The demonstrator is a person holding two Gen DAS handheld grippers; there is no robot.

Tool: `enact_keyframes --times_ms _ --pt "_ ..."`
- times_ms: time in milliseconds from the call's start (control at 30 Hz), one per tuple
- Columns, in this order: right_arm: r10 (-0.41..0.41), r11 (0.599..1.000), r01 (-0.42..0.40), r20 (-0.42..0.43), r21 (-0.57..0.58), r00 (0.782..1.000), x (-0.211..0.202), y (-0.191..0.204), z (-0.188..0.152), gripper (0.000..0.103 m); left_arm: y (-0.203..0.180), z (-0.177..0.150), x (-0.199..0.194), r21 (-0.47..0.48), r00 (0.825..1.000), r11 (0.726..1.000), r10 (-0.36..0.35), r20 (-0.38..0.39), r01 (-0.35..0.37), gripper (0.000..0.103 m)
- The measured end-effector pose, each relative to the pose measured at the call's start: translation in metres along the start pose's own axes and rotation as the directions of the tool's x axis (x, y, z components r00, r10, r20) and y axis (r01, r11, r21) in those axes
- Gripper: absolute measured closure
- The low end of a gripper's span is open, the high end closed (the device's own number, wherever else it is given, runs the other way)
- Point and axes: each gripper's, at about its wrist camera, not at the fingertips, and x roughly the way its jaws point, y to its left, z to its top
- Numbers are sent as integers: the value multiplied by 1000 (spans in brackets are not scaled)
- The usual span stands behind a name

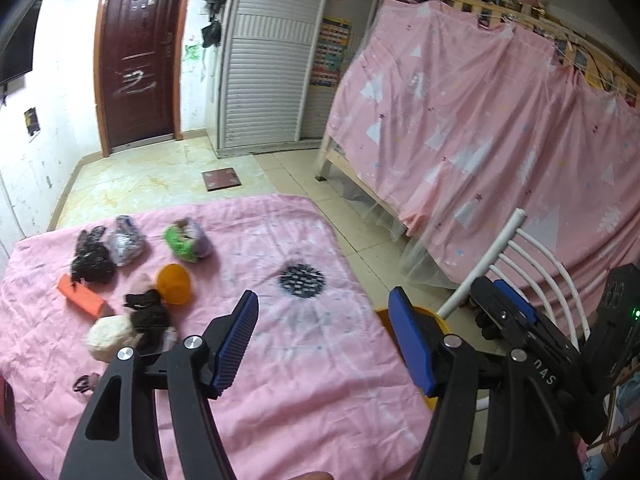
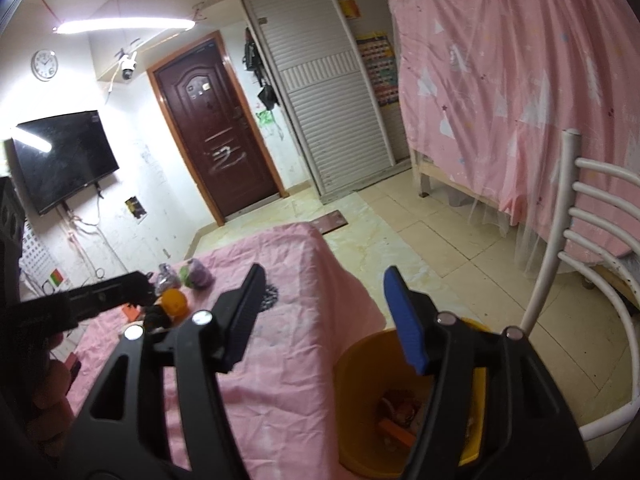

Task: Collect trash
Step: 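Move both open grippers back over the remaining items on the bed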

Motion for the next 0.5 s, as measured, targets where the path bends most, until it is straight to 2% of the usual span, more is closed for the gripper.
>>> enact_keyframes --times_ms 67,167,500 --pt "9 1000 -9 -12 -19 1000 6 9 -1 43 13 1 -5 -16 1000 1000 17 8 -16 41" --pt "25 999 -26 -31 -43 999 14 24 -3 34 36 2 -12 -41 998 998 53 22 -52 39" --pt "78 988 -93 -122 -123 990 49 77 -16 34 101 3 -24 -120 990 984 135 26 -131 37"
